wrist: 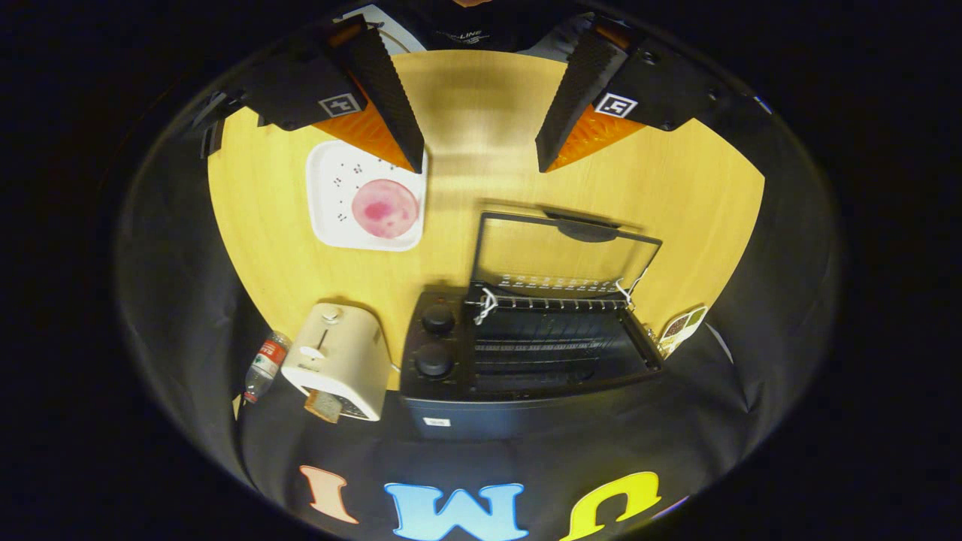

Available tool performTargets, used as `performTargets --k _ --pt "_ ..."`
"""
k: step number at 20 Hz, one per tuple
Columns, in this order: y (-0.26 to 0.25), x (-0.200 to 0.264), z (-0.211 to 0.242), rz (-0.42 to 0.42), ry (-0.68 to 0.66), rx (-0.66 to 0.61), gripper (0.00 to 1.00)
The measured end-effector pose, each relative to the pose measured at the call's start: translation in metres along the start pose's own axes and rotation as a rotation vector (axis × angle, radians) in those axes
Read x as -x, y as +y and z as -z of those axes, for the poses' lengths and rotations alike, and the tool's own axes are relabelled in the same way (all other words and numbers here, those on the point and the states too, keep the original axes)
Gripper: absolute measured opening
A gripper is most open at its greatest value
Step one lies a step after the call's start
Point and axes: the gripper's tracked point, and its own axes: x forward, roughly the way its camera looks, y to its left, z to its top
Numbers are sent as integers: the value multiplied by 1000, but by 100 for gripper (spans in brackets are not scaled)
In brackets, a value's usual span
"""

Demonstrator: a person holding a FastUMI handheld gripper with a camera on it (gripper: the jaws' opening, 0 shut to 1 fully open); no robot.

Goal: Open the toaster oven, put the food inside, and close the toaster oven door.

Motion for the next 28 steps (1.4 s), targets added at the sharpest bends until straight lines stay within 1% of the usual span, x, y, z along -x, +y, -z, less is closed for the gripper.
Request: performTargets --k 4,5,7,11,15,17,21,22,26,27,28 --pt "-64 9 -6 53 -19 28 97" --pt "-77 9 -8 54 -17 30 97" --pt "-101 4 -8 43 -2 15 97" --pt "-138 -21 -2 1 77 -5 97" --pt "-160 -54 7 -57 158 -24 97" --pt "-168 -68 12 -68 194 -32 98" --pt "-178 -86 21 -81 249 -77 91" --pt "-178 -89 25 -80 268 -82 87" --pt "-177 -97 41 -67 334 -99 53" --pt "-185 -97 38 -39 326 -108 45" --pt "-184 -99 41 -50 362 -150 31"
